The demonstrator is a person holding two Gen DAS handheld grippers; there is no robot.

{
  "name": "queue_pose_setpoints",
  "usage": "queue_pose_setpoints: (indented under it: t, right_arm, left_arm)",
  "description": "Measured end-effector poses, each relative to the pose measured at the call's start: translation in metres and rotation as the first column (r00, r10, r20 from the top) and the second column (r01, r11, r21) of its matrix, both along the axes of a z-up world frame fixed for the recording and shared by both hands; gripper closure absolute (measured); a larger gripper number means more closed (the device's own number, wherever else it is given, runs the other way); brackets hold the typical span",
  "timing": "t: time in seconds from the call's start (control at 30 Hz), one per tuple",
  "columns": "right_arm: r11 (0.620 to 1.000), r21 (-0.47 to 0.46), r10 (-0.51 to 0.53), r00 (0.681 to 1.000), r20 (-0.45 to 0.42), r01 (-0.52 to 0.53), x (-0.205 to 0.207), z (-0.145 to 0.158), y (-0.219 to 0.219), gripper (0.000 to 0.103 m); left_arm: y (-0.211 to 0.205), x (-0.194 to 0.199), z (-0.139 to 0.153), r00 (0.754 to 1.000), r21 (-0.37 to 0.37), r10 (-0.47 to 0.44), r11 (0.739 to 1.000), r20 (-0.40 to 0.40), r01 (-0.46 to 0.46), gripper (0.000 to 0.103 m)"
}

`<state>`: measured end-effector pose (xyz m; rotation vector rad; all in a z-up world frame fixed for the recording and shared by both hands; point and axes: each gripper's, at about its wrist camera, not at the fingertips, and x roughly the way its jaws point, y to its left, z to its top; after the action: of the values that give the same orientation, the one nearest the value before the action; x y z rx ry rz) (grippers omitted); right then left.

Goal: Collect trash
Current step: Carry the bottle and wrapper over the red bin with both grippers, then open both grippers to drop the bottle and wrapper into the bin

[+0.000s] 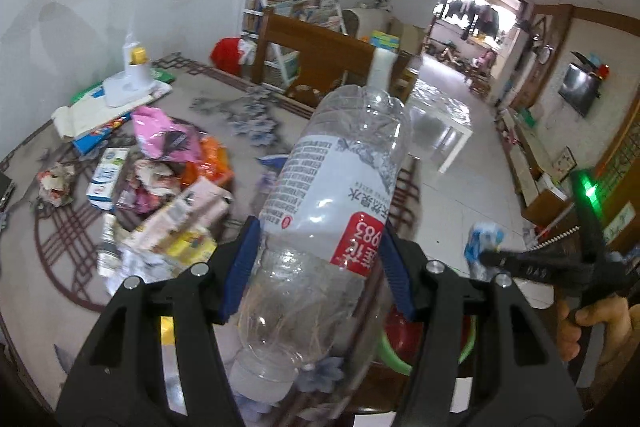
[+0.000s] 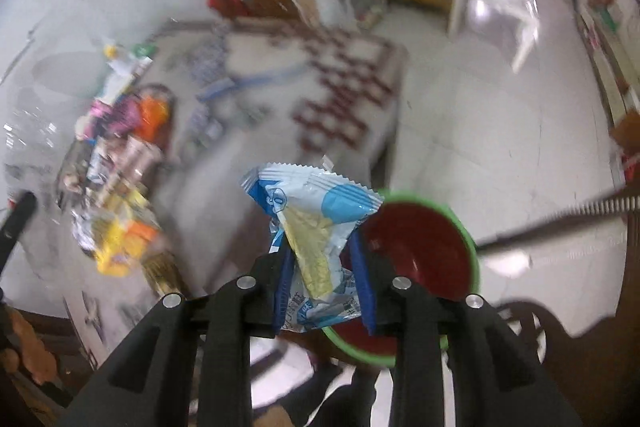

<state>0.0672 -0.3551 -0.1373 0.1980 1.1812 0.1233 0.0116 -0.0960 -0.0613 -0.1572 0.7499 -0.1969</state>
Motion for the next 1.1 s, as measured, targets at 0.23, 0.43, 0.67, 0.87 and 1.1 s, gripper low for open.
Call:
queue_pose_setpoints:
  t: [0.23, 0.43, 0.67, 0.87, 1.1]
  right_arm:
    - [1.000, -0.020, -0.005, 1.000, -0.026, 0.004, -0.026, -0.012, -0.042, 0.024]
    - [0.996, -0.010, -0.084, 0.994, 0.064, 0.085, -0.039, 0.008, -0.082, 0.023]
    - [0.986, -0.023, -0.158, 0.965, 0.211, 0.166, -0.054, 0.045, -0.113, 0.018]
    - [0.987, -0.050, -0.136, 0.954, 0.265, 0.155, -0.065, 0.058, -0.117, 0.018]
    - [0.985, -0.044, -0.146, 0.951, 0.273, 0.164, -0.073, 0.058, -0.127, 0.017]
  left_arm:
    - [-0.065, -0.007, -0.012, 0.997, -0.015, -0.063, 0.998, -0.049, 0.062, 0.046]
    - [-0.119, -0.014, -0.029, 0.987, 0.021, -0.140, 0.990, -0.078, 0.142, 0.046]
    - [-0.180, -0.006, -0.061, 0.968, 0.034, -0.215, 0.975, -0.131, 0.221, 0.046]
    - [-0.217, -0.007, -0.070, 0.964, 0.093, -0.236, 0.964, -0.119, 0.248, 0.023]
    - [-0.219, -0.020, -0.043, 0.982, 0.156, -0.181, 0.970, -0.046, 0.186, 0.022]
